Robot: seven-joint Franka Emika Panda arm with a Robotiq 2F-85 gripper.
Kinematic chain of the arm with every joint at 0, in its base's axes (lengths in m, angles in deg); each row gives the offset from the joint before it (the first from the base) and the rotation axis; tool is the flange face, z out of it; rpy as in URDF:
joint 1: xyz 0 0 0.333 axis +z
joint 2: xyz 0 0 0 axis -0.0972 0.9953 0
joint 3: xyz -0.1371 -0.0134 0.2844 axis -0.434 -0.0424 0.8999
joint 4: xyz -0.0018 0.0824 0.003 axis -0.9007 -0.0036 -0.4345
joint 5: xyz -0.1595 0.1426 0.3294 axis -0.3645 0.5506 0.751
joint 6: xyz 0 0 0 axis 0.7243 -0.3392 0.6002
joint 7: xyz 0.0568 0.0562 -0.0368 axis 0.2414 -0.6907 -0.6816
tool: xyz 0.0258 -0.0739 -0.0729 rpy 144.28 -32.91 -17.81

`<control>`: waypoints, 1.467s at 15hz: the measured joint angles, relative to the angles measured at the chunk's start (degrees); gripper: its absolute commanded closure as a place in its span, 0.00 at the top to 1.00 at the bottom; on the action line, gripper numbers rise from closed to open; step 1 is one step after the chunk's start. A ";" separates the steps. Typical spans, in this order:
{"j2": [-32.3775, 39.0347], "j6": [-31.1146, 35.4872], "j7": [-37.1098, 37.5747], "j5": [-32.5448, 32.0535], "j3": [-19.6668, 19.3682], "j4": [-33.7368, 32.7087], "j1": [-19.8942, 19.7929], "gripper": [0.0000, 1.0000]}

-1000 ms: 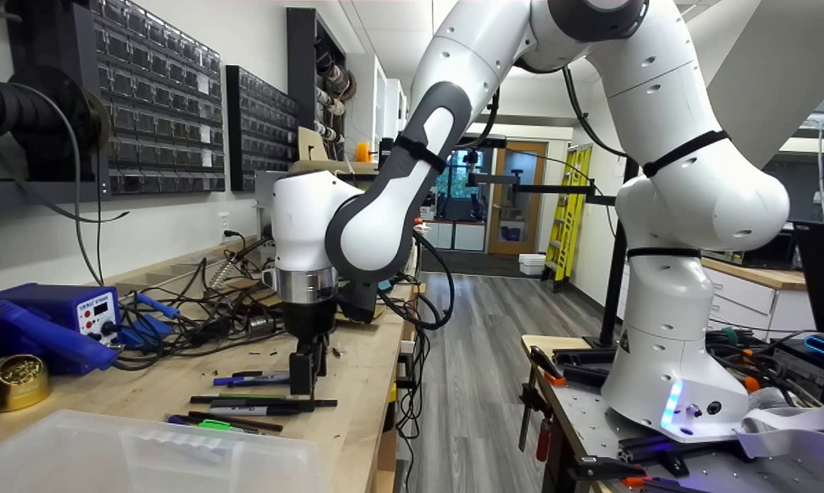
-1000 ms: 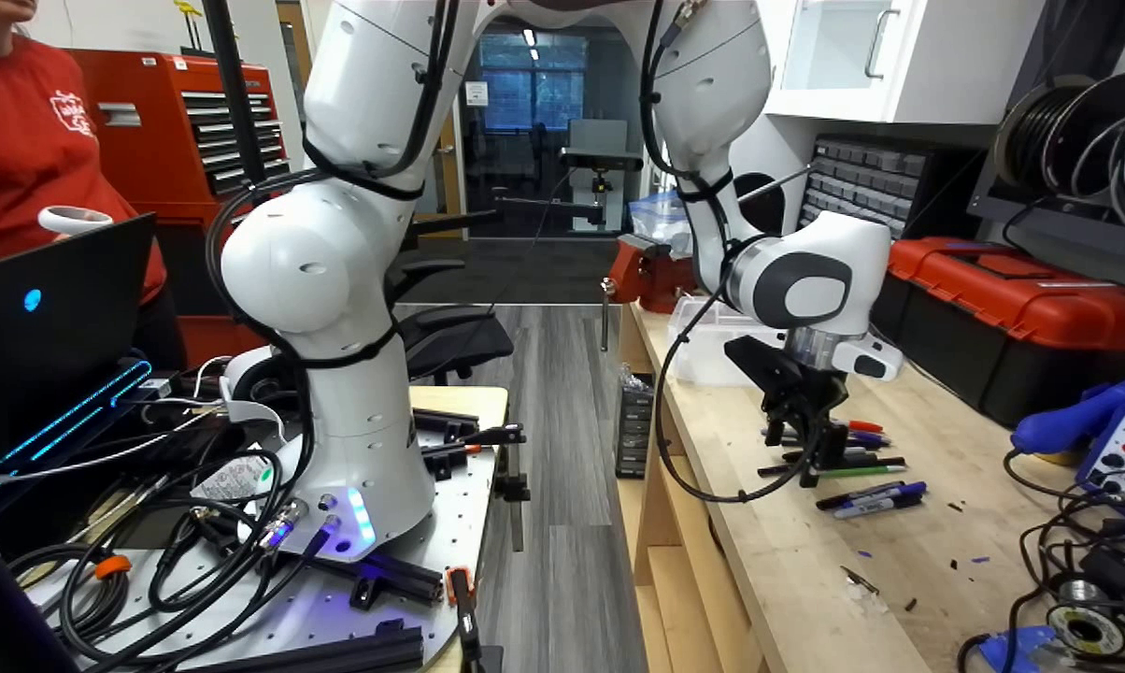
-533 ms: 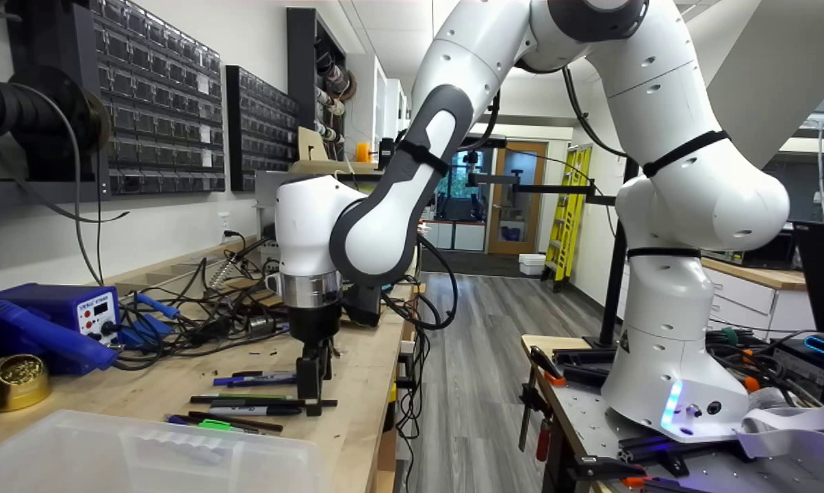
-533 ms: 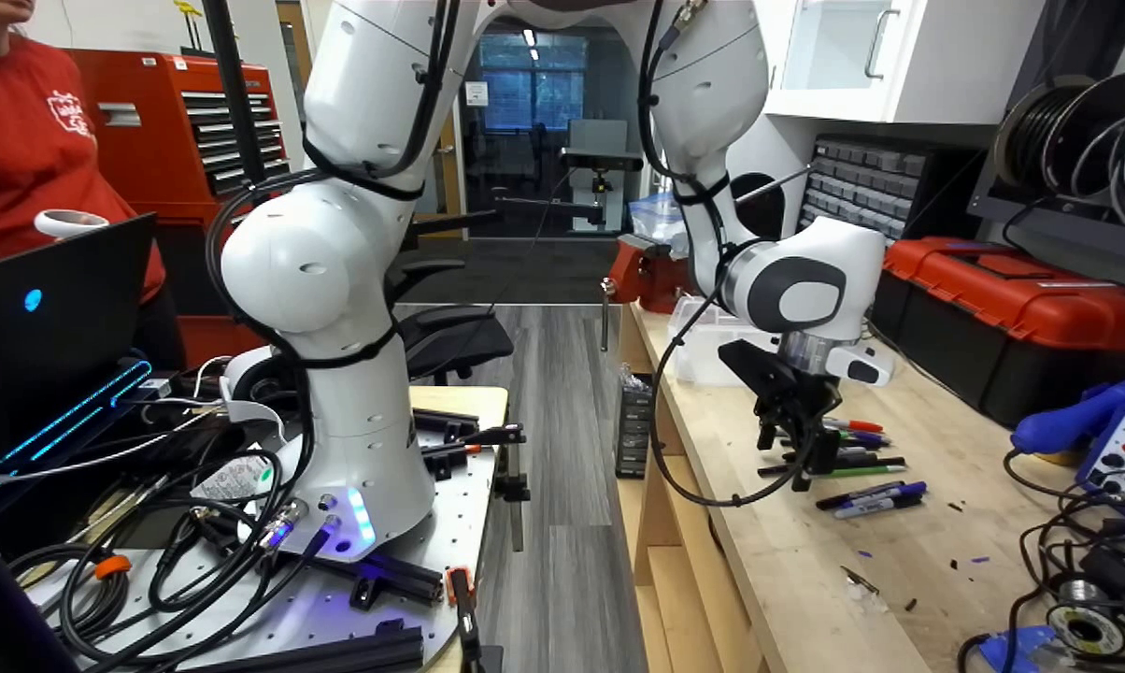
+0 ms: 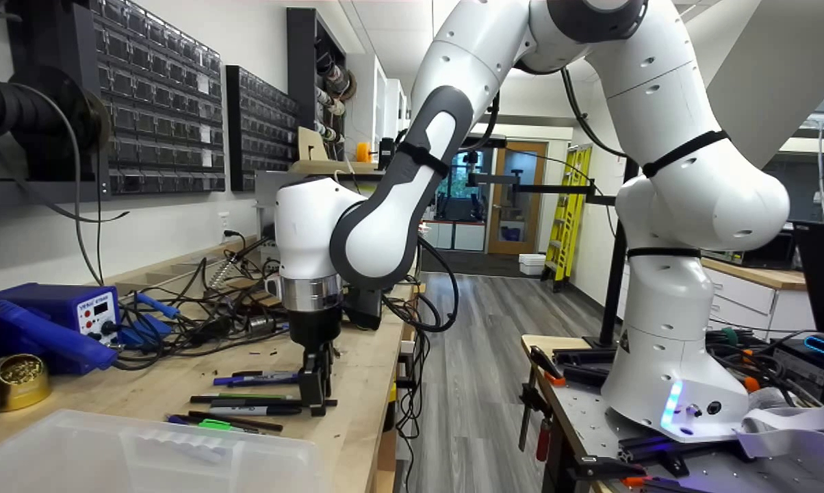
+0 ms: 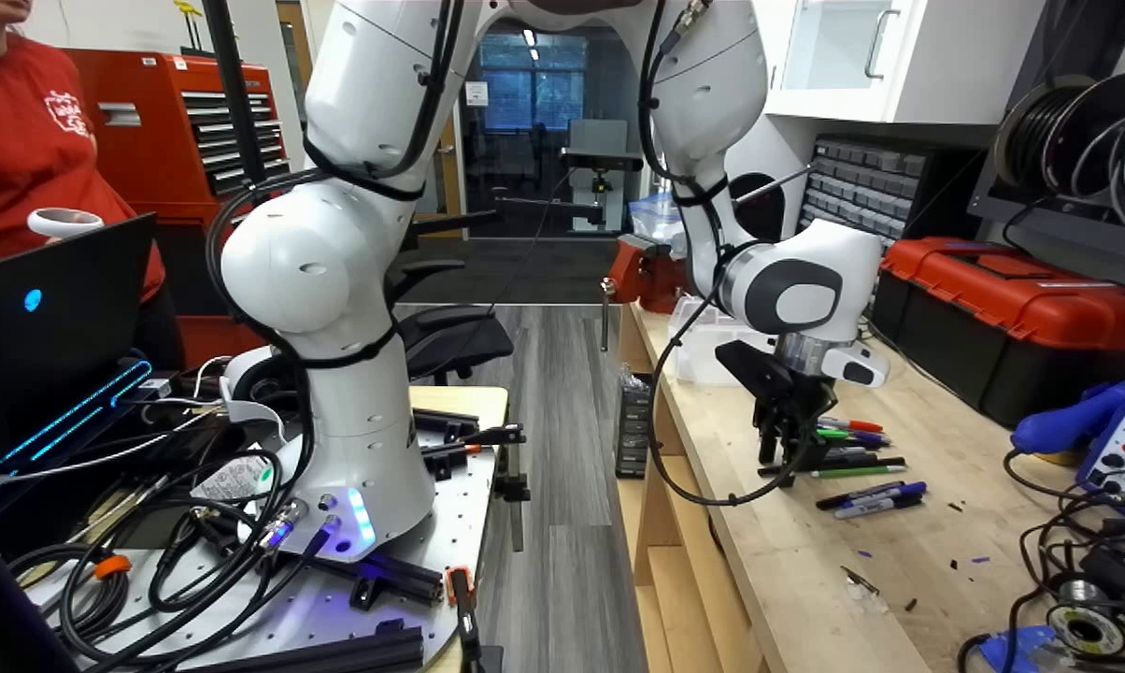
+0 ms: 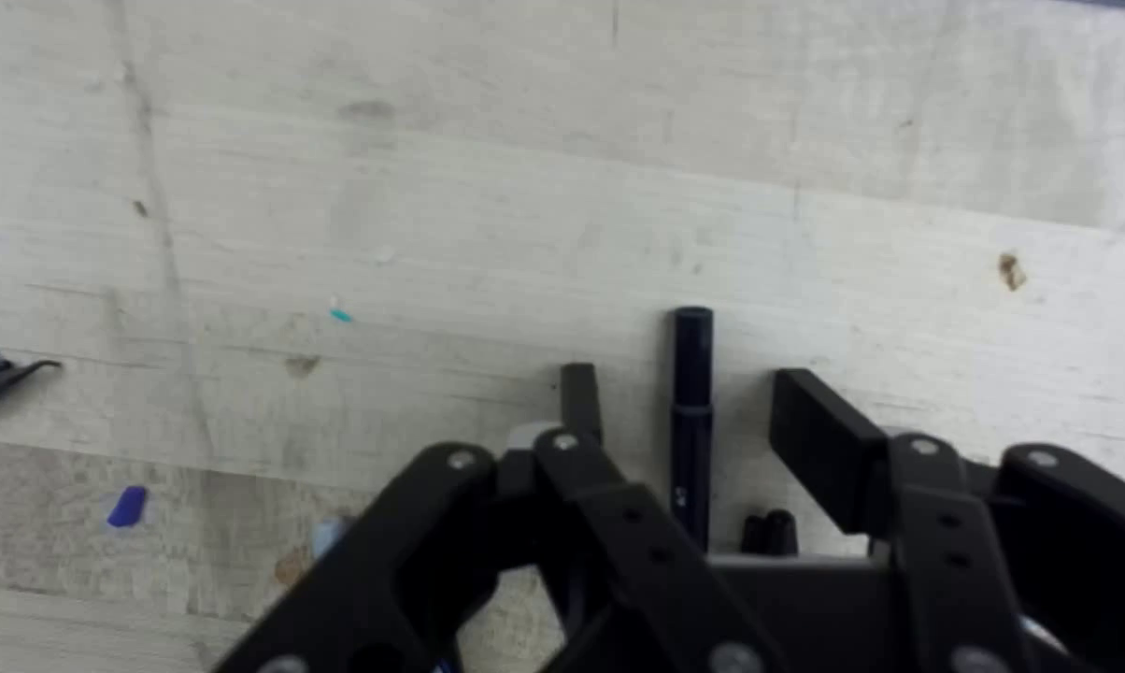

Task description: Put a pen inside the container

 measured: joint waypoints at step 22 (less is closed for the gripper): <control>-16.31 -3.91 -4.54 7.93 1.70 2.28 -2.27 0.03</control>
